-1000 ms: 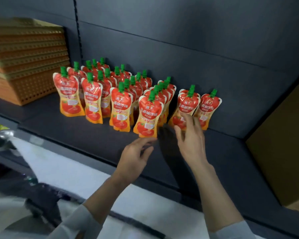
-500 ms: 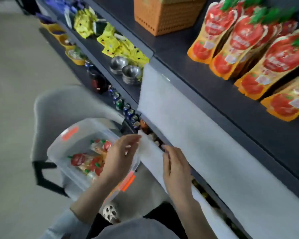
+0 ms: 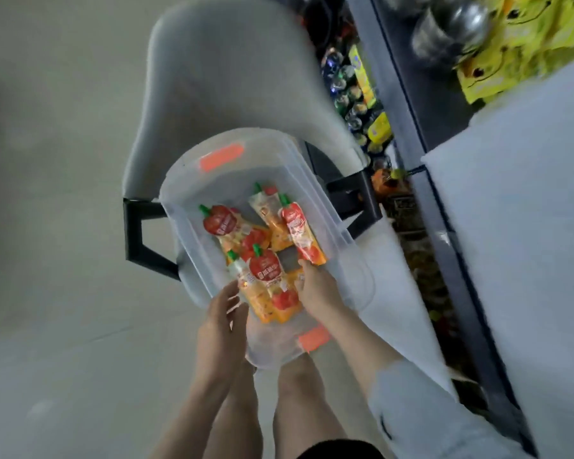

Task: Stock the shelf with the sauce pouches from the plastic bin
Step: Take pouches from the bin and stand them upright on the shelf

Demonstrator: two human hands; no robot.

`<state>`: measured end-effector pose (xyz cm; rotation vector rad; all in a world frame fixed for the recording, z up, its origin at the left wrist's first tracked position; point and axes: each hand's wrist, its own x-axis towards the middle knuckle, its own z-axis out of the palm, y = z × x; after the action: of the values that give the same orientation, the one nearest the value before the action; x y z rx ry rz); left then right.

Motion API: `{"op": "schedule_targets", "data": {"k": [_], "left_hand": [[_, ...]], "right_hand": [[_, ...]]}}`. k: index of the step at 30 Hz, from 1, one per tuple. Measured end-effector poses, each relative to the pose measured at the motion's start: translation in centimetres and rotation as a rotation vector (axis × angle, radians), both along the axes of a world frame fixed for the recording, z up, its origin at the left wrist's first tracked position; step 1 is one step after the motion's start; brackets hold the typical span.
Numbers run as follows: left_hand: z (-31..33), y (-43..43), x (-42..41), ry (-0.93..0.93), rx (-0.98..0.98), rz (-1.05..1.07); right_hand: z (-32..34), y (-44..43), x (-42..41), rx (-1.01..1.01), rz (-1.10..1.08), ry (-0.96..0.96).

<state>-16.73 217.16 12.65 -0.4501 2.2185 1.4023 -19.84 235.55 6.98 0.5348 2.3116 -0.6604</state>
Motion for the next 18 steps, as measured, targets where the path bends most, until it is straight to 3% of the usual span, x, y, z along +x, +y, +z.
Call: {"op": "schedule_targets", "data": {"k": [3,7,10,13,18], "left_hand": [[-2.5,0.6,-2.1,0.02,-0.029,0.03],[-4.8,2.1,-4.2,0.022,-0.073,0.03],[-6.2,3.1,-6.0,-0.021,-0.091,0.064],[-9.0,4.1,-8.5,-0.095,-0.105,0.104],[-15.5,4.7,-13.0,-0.306,-0.118,0.37]], "right_hand": [[-5.7,-1.6,-2.4,-0.007,0.047,-0.133],[-9.9,-3.6,-3.0,0.089,0.093,-0.095],[-10.1,-3.0,-3.6,0.015,-0.019,-0.147],[-9.7,-1.1,-3.8,0.021,0.008,-0.112],[-7.8,0.1,-3.9,0.003,-0.005,-0.059]]}}
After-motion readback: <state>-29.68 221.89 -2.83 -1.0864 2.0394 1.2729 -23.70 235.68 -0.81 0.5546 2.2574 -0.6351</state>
